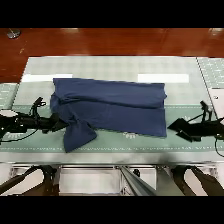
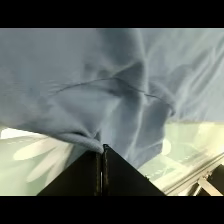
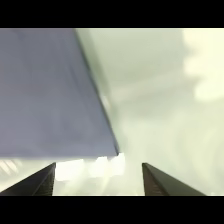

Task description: Fold the shirts.

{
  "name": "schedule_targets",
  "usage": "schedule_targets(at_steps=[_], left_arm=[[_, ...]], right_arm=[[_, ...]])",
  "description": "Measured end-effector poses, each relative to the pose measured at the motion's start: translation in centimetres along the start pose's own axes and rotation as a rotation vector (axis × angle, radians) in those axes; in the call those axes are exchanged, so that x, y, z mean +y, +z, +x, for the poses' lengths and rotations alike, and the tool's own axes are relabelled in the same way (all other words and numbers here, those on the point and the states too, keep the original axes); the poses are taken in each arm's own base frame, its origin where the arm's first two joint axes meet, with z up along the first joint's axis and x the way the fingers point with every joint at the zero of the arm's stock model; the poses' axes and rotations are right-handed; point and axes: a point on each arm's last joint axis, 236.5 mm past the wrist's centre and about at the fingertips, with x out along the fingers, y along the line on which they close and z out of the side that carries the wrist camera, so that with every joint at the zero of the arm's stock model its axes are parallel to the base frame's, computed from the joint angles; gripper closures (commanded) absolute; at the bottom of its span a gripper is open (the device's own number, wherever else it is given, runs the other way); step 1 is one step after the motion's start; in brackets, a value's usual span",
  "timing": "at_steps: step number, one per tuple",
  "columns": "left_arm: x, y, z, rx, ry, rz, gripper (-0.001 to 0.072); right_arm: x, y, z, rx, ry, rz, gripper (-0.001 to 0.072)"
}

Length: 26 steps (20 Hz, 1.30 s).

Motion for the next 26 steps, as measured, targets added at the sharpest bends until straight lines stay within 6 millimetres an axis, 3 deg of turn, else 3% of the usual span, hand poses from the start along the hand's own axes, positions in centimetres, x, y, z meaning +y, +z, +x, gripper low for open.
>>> schedule_targets(at_steps=[4,9,10,11,12,16,22,26], left_arm=[[-0.3,0.1,0.0,-0.004,-0.005,0.016,0.0681],[-0.4,0.1,-0.1,-0.004,-0.009,0.02,0.0681],[-0.4,0.1,-0.1,-0.004,-0.009,0.02,0.0681],[-0.4,0.1,-0.1,-0.005,-0.009,0.021,0.0681],[-0.4,0.1,-0.1,-0.005,-0.009,0.021,0.0681],[-1.3,1.4,-1.3,-0.025,-0.02,0.046,0.0681],[-4.5,8.0,-5.9,-0.159,-0.015,0.133,0.0682],[-6.8,13.5,-6.6,-0.22,-0.003,0.152,0.0681]], right_arm=[[0.3,-2.9,2.5,0.105,0.004,0.007,0.009],[2.7,-1.4,4.6,0.121,0.072,0.06,0.0117],[3.2,-0.7,4.9,0.114,0.08,0.063,0.0317],[3.5,0.3,5.2,0.093,0.076,0.053,0.0653],[3.8,0.9,5.6,0.09,0.071,0.03,0.0689],[7.3,2.5,4.8,0.111,0.123,-0.08,0.0689],[13.0,9.6,-0.4,-0.042,0.208,-0.189,0.0689],[15.2,14.0,-1.2,-0.123,0.228,-0.21,0.0689]])
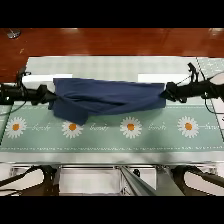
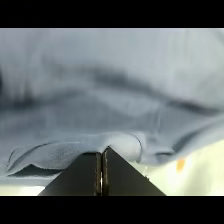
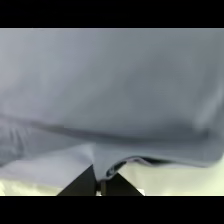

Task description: Fold the shirts.

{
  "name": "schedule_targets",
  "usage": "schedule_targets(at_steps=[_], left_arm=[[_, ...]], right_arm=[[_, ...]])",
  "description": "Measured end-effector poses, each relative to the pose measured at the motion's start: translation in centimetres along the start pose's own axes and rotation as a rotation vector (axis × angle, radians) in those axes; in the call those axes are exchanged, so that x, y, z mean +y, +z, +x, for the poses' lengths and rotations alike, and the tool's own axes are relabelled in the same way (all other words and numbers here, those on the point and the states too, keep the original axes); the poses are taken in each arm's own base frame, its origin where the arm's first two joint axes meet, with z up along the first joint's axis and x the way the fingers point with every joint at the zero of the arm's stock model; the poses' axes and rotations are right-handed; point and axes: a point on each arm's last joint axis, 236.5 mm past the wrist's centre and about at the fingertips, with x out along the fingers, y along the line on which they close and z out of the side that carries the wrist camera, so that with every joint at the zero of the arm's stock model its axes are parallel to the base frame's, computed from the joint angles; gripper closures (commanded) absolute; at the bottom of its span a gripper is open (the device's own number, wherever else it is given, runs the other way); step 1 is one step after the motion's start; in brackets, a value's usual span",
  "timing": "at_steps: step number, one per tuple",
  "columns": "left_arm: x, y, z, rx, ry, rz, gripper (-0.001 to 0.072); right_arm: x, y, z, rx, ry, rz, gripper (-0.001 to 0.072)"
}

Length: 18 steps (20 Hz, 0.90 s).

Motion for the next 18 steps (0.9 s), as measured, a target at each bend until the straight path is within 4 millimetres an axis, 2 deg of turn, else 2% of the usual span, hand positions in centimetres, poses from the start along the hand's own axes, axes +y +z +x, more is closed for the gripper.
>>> schedule_targets(at_steps=[3,6,11,12,13,14,15,18], left_arm=[[-0.6,4.4,0.8,-0.04,0.001,-0.025,0.0681],[-0.4,8.0,1.7,-0.071,0.002,-0.057,0.0681],[0.2,10.6,4.1,-0.052,-0.005,-0.08,0.0681],[0.3,10.8,4.5,-0.048,-0.005,-0.082,0.0666],[0.4,11.0,5.0,-0.047,-0.004,-0.08,0.0472],[0.4,11.1,5.3,-0.046,-0.004,-0.07,0.0076],[0.4,11.1,5.4,-0.043,-0.004,-0.051,0.0007],[1.0,11.2,4.2,-0.01,0.028,0.016,0.0008]], right_arm=[[-0.5,3.5,0.6,-0.046,-0.005,0.027,0.0689],[-1.2,6.0,1.2,-0.068,-0.006,0.058,0.0689],[-2.3,7.7,3.3,-0.055,0.001,0.104,0.0688],[-2.6,7.7,3.7,-0.047,0.001,0.114,0.0658],[-2.9,7.7,4.2,-0.038,0.001,0.124,0.0382],[-3.0,7.7,4.5,-0.035,0.005,0.134,0.0082],[-3.2,7.8,4.7,-0.033,0.009,0.132,0.0084],[-3.4,8.8,3.8,-0.041,0.025,0.105,0.0084]])
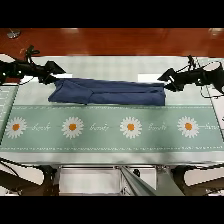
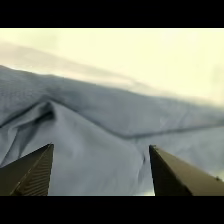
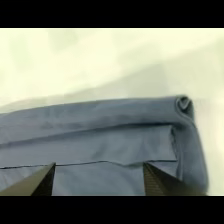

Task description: Fold the shirts.

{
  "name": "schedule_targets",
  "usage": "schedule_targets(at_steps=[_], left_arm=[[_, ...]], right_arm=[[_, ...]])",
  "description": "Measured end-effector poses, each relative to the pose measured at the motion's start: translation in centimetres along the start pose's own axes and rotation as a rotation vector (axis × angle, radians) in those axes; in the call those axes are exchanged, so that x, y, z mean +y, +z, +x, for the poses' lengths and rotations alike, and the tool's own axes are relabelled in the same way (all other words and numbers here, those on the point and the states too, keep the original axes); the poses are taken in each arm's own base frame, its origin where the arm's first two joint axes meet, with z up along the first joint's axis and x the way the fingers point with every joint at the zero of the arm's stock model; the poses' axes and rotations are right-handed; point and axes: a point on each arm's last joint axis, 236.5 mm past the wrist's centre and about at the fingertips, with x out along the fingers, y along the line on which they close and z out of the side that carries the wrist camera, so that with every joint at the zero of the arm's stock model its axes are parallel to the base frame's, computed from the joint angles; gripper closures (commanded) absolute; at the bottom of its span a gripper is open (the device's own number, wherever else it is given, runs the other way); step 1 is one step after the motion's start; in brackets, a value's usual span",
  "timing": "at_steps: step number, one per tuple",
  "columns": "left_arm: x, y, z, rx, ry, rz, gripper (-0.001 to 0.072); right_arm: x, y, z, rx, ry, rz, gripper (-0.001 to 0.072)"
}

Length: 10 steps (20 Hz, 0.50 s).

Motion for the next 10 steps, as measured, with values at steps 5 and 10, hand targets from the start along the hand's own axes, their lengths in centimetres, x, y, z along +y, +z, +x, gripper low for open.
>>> schedule_targets(at_steps=[5,10], left_arm=[[5.0,-1.5,-5.5,0.095,0.19,-0.044,0.0009],[4.7,-2.3,-9.0,0.042,0.277,-0.03,0.0009]], right_arm=[[-3.7,-1.0,-1.7,0.082,-0.112,0.024,0.0084],[-6.8,-3.8,-0.9,0.201,-0.23,0.096,0.0084]])
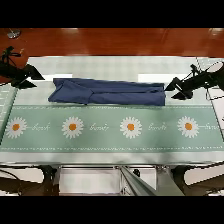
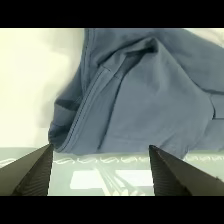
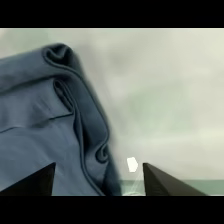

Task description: Fold the shirts.

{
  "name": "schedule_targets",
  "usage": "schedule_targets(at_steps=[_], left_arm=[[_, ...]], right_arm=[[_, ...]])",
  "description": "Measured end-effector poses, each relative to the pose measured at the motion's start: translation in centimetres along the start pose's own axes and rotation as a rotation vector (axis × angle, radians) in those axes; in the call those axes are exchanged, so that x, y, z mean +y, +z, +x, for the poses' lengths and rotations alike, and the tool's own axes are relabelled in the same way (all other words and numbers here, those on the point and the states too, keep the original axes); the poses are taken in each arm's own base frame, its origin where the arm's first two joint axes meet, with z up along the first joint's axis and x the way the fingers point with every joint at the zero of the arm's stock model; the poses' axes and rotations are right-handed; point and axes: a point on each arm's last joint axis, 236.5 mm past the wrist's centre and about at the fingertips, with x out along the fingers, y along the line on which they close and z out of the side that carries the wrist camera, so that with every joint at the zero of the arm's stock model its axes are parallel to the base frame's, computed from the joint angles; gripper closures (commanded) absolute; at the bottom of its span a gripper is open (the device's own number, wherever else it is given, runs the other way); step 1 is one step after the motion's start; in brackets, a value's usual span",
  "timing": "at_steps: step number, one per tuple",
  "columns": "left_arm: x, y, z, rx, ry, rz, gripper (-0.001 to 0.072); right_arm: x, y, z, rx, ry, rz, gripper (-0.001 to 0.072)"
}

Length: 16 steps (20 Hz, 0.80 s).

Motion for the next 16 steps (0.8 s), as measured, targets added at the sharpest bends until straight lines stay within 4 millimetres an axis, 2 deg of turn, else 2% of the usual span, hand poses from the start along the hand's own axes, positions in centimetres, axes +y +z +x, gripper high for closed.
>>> schedule_targets(at_steps=[2,4,5,6,7,8,9,10,11,14,16], left_arm=[[-1.0,-0.3,-0.6,-0.047,0.014,0.027,0.0009],[-2.4,-1.0,-0.7,-0.081,0.019,0.07,0.0009],[-3.3,-1.4,-0.5,-0.097,0.017,0.098,0.0009],[-4.1,-2.1,-0.1,-0.092,0.015,0.122,0.0009],[-4.8,-2.7,0.3,-0.087,0.015,0.147,0.0011],[-5.8,-3.3,0.9,-0.082,0.008,0.174,0.0036],[-6.6,-4.1,1.4,-0.065,0.003,0.197,0.0204],[-7.6,-4.5,1.8,-0.063,-0.004,0.222,0.0523],[-8.4,-5.0,2.2,-0.056,-0.008,0.249,0.0684],[-10.7,-6.1,3.1,-0.039,-0.036,0.326,0.0681],[-12.6,-7.0,3.6,-0.027,-0.072,0.363,0.0681]], right_arm=[[0.6,-0.8,1.5,0.045,0.004,0.011,0.0084],[2.1,-1.4,2.9,0.075,0.041,0.025,0.0092],[3.0,-1.6,3.6,0.081,0.062,0.027,0.0214],[3.5,-1.4,4.2,0.073,0.07,0.019,0.0501],[4.0,-1.2,4.7,0.062,0.077,0.011,0.0689],[4.5,-1.2,5.1,0.057,0.077,-0.008,0.0689],[5.2,-1.1,5.1,0.051,0.091,-0.026,0.069],[6.1,-1.0,4.9,0.045,0.109,-0.043,0.0689],[6.8,-1.2,4.2,0.043,0.124,-0.062,0.0689],[8.1,-1.9,0.9,0.01,0.119,-0.138,0.069],[8.2,-3.3,-1.7,-0.021,0.089,-0.191,0.069]])
